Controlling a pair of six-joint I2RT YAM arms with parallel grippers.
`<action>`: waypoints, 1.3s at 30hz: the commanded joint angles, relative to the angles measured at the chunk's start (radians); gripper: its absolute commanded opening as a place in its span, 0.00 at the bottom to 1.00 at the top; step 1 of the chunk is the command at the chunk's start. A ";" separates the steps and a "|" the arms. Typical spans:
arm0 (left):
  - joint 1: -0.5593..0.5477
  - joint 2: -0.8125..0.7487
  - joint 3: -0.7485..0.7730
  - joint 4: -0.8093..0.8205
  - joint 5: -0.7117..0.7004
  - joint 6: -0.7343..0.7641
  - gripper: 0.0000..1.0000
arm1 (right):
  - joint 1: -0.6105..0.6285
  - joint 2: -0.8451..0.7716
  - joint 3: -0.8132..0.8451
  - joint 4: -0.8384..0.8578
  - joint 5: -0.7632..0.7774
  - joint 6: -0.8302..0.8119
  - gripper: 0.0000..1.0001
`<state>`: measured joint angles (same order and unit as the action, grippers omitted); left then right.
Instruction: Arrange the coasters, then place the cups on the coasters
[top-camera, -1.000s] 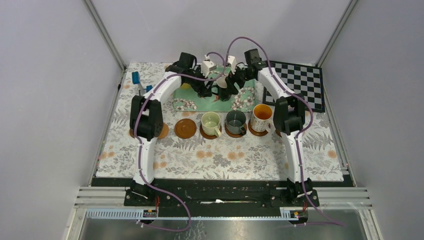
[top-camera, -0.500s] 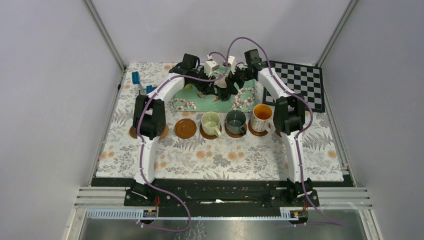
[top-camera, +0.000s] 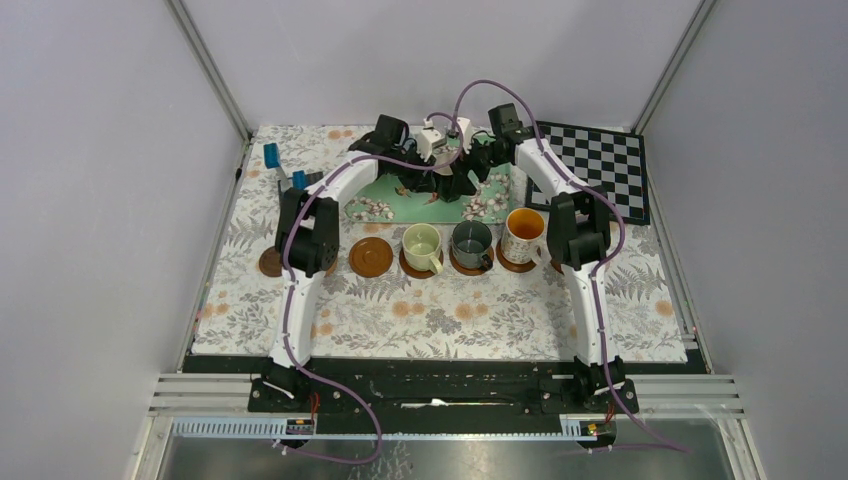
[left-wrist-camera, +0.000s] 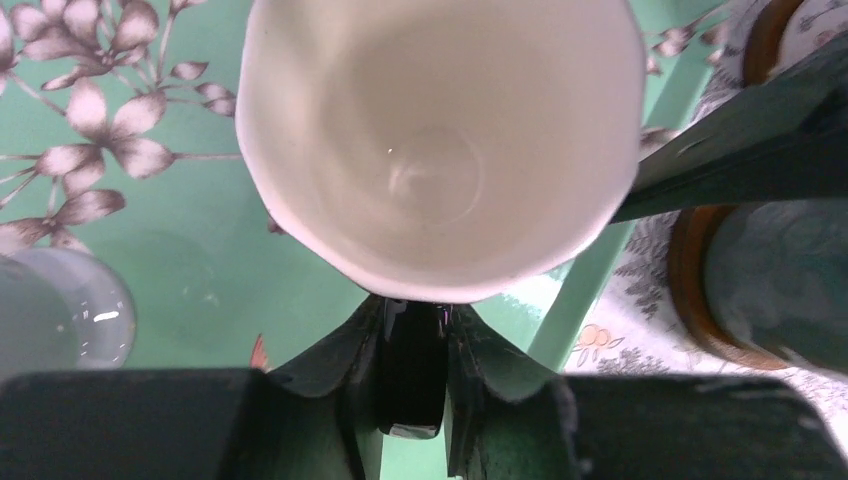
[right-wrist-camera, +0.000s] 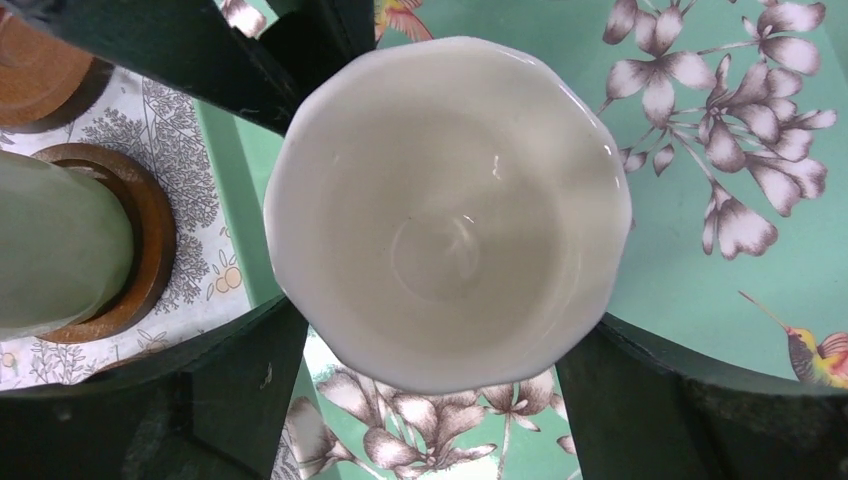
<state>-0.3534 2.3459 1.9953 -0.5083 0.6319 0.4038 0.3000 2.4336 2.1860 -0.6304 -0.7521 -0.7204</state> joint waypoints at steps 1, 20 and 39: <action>-0.005 -0.006 0.049 0.051 0.039 -0.018 0.17 | -0.009 -0.097 -0.023 0.002 -0.017 0.022 0.96; -0.003 -0.186 -0.026 0.288 -0.032 -0.219 0.00 | -0.093 -0.252 -0.033 0.176 0.068 0.316 1.00; 0.137 -0.848 -0.498 0.318 -0.196 -0.426 0.00 | -0.111 -0.323 0.042 0.168 0.231 0.439 1.00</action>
<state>-0.2909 1.7130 1.6291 -0.2943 0.5152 0.0635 0.1932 2.2108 2.2288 -0.4580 -0.5480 -0.2863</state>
